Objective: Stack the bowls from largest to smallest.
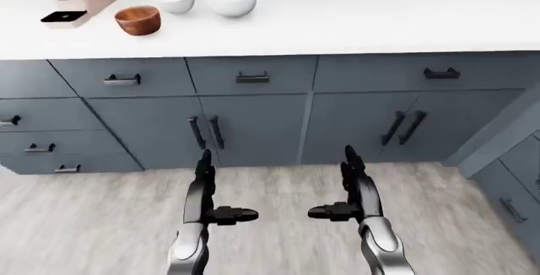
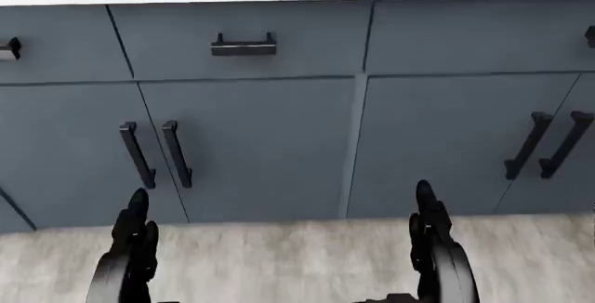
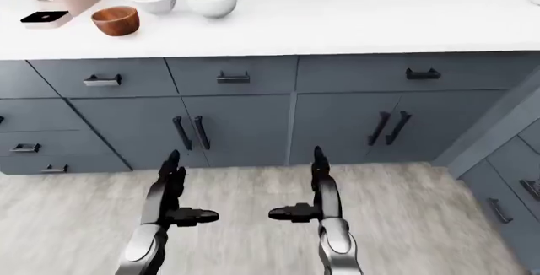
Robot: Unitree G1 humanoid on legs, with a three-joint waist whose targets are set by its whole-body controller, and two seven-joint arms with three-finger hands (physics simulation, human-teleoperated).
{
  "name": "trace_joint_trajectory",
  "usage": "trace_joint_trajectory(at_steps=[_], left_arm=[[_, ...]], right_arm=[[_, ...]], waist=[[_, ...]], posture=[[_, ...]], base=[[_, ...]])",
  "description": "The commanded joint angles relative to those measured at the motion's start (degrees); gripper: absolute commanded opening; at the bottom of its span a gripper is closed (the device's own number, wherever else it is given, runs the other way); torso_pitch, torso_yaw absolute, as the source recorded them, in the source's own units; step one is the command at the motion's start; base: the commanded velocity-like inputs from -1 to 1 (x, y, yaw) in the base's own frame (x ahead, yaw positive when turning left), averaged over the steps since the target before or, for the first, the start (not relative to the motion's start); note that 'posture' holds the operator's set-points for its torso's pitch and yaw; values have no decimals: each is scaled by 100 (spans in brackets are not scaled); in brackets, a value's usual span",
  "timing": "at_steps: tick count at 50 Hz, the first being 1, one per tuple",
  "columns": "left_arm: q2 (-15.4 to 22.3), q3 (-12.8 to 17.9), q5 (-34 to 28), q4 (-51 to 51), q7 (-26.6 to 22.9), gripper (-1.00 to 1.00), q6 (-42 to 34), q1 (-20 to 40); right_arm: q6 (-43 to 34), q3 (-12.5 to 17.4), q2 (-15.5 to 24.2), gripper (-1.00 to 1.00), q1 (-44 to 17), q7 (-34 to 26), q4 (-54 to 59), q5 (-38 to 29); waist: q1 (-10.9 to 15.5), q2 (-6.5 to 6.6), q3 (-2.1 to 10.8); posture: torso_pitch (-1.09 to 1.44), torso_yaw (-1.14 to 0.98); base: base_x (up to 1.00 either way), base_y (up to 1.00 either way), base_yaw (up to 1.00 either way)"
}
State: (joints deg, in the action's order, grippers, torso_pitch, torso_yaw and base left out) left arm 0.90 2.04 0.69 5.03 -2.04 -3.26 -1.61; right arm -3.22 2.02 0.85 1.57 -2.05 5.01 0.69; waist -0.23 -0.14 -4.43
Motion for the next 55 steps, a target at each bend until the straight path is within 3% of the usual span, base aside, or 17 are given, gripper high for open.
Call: trace_joint_trajectory(at_steps=[1, 3, 4, 5, 7, 8, 20, 24, 27, 29, 32, 40, 44, 48, 50, 51, 55], left_arm=[[37, 14, 51, -460, -50, 100, 281, 247], [36, 22, 54, -460, -48, 100, 272, 271], [36, 17, 45, -466, -47, 100, 269, 274], [34, 13, 37, -478, -44, 100, 259, 275], [36, 7, 23, -520, -43, 100, 233, 274], [38, 6, 17, -542, -47, 100, 226, 269], [112, 84, 68, -2182, -120, 100, -1158, 463], [168, 160, 93, -3229, -134, 100, -2097, 597], [162, 177, 85, -3471, -167, 100, -2228, 546], [165, 213, 109, -3623, -191, 100, -2333, 524], [181, 276, 132, -3642, -200, 100, -2357, 555], [266, 426, 204, -4012, -218, 100, -2780, 723], [304, 468, 231, -4129, -223, 100, -2920, 792], [334, 509, 264, -4294, -219, 100, -3103, 868], [350, 525, 269, -4331, -220, 100, -3157, 903], [364, 544, 275, -4316, -224, 100, -3160, 934], [400, 570, 291, -4439, -215, 100, -3333, 1029]], right_arm=[[244, -26, 9, 100, -141, 1, -594, 6], [288, -39, 3, 100, -152, -5, -550, -6], [335, -43, 0, 100, -169, -9, -488, -10], [362, -46, -3, 100, -187, -12, -443, -7], [378, -54, -9, 100, -186, -12, -441, -5], [376, -54, -6, 100, -186, -15, -453, -2], [-500, -52, 30, 100, -295, -8, -1448, -4], [-1225, 24, 32, 100, -332, -162, -2352, 363], [-1593, 79, 22, 100, -334, -296, -2702, 755], [-1652, 47, 38, 100, -350, -308, -2828, 791], [-1885, 0, 62, 100, -421, -303, -3105, 796], [-2204, 36, 94, 100, -619, -258, -3352, 765], [-2401, 34, 107, 100, -718, -237, -3534, 765], [-2556, 16, 118, 100, -791, -233, -3672, 733], [-2568, 10, 126, 100, -792, -233, -3686, 688], [-2585, 14, 133, 100, -806, -218, -3699, 648], [-2727, 28, 143, 100, -880, -207, -3844, 599]], waist=[[-12, -45, 5], [37, -5, 354], [36, -9, 299], [32, -34, 94], [30, -42, 399], [34, -41, 434], [45, -16, 506], [49, -10, 541], [58, 22, 612], [121, 23, 469], [143, -10, 387], [384, -19, 310], [376, -231, 194], [342, -256, 200], [148, -179, 315], [282, -384, 308], [159, -221, 138]], posture=[[0, 0], [0, 0], [0, 0], [0, 0], [0, 0], [0, 0], [0, 0], [0, 0], [0, 0], [0, 0], [0, 0], [0, 0], [0, 0], [0, 0], [0, 0], [0, 0], [0, 0]], base=[[0, 0, 0], [0, 0, 0], [0, 0, 0], [0, 0, 0], [0, 0, 0], [0, 0, 0], [0, 0, 0], [0, 0, 0], [0, 0, 3], [0, 0, 58], [0, 0, 96], [0, 0, 100], [0, 0, 100], [4, 0, 100], [10, 42, 50], [21, 77, 0], [54, 74, 0]])
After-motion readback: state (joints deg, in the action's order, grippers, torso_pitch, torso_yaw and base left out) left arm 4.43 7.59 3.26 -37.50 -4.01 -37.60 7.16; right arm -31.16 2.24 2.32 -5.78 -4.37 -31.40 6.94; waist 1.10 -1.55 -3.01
